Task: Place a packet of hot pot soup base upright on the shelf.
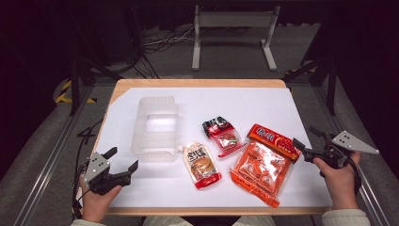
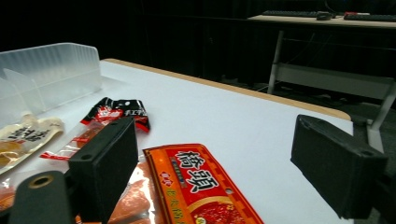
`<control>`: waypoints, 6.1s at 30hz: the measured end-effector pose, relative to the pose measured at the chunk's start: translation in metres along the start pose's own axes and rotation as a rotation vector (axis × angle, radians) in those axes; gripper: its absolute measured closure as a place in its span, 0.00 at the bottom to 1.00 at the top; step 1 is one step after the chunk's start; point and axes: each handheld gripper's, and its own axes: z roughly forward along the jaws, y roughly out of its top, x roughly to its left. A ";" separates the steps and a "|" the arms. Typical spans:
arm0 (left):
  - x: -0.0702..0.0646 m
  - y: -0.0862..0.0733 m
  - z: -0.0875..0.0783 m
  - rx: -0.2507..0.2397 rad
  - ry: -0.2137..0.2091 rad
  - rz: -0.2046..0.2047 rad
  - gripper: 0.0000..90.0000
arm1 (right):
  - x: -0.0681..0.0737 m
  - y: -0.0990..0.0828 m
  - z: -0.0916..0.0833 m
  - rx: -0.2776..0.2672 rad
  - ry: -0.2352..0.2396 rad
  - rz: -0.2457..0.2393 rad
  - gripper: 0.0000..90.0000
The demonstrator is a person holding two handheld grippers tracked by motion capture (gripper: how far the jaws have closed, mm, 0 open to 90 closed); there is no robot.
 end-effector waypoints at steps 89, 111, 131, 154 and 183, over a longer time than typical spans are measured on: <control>-0.001 0.000 0.009 0.032 0.028 0.013 0.14 | -0.015 -0.048 0.049 0.471 0.035 0.192 0.82; -0.001 -0.001 0.009 0.036 0.026 0.012 0.14 | -0.002 -0.045 0.058 0.462 0.245 0.209 0.77; -0.004 0.010 0.000 -0.012 -0.027 -0.016 0.19 | 0.000 -0.017 0.041 0.359 0.122 0.161 1.00; -0.001 0.035 0.000 -0.073 -0.130 -0.001 0.28 | 0.029 0.052 0.000 0.209 0.147 0.047 1.00; -0.017 0.053 0.024 -0.108 -0.260 -0.110 0.11 | 0.068 0.114 -0.013 0.089 0.290 -0.084 1.00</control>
